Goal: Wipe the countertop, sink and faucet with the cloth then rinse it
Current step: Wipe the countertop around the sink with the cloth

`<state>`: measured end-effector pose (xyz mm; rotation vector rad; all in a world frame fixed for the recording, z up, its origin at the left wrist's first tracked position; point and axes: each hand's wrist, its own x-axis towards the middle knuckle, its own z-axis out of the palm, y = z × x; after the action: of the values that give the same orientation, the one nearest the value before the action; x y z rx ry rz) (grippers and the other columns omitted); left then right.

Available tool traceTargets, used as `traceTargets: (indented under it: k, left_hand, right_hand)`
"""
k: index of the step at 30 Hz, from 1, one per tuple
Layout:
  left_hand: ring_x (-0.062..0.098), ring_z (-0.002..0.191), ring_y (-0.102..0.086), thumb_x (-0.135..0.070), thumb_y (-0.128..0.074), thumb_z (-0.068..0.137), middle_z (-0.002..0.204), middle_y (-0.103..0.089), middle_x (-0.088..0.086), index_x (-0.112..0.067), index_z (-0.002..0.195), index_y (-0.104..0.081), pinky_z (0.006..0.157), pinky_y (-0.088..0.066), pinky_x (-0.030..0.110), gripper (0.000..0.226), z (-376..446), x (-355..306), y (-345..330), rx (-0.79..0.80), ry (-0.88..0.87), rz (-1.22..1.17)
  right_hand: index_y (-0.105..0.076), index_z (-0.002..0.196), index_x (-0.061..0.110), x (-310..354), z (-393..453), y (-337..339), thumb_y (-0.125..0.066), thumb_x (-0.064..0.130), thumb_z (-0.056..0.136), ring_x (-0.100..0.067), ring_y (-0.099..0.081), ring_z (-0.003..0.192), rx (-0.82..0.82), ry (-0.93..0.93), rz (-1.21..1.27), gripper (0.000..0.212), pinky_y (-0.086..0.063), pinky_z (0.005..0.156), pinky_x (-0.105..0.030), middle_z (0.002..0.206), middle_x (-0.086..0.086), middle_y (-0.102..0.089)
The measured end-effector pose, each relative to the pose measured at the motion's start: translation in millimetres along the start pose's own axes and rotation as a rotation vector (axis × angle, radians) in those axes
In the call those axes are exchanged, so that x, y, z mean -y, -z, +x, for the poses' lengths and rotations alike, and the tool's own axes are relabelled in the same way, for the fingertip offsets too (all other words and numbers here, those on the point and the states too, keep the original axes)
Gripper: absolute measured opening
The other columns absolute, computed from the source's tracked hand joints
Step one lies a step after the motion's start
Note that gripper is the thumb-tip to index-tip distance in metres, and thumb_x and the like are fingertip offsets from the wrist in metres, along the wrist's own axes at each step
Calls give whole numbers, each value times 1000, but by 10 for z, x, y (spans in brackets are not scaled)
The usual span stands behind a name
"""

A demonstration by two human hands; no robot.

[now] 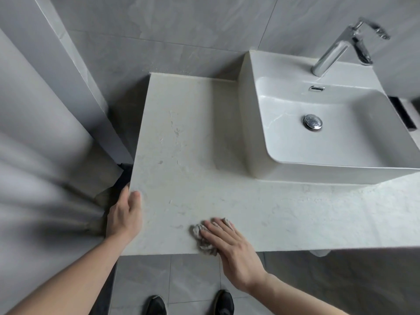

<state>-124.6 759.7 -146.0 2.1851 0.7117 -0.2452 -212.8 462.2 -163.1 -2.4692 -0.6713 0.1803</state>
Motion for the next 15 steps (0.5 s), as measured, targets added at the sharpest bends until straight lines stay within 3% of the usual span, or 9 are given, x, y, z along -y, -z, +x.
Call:
traceTargets:
  k: [2,5,9,12,15]
  left_hand:
    - [44,137,-46,-37,-32,110,152,-51,21,-16,154,-42,108,-37,47,50,-23,-18,9,-2,0,6]
    - [43,139,-45,-38,-32,110,153,-50,20,-16,155,-41,109,-36,47,50,-44,-40,15,-4,-10,3]
    - [42,140,-43,-39,-31,110,155,-49,19,-17,156,-38,110,-35,49,52,-20,-7,2,-3,-24,15]
    - [42,140,-43,-38,-32,110,154,-49,20,-15,155,-40,111,-34,48,51,-9,14,-7,-5,-26,8]
    - [43,138,-45,-39,-33,109,151,-51,21,-15,152,-43,110,-36,48,50,22,40,-19,-1,-29,-5]
  right_hand:
    - [-52,153,24,-70,-80,103,-55,-10,93,-8,-28,156,-23,-39,45,69,-24,128,-38,164,13,-40]
    - [-57,149,23,-286,-10,448,-47,-1,102,-2,-32,153,-231,-239,119,53,-23,129,-34,159,9,-46]
    - [-57,148,18,-923,44,939,-43,-5,104,-16,-31,155,-547,-658,82,52,-25,129,-50,159,-1,-48]
    - [-52,152,17,-1253,-133,1011,-32,12,93,-26,-30,155,-577,-976,16,62,-15,130,-46,162,-6,-45]
    - [-40,159,22,-1096,-165,752,-30,22,87,-28,-20,158,-569,-1074,-81,72,-5,131,-44,169,-2,-33]
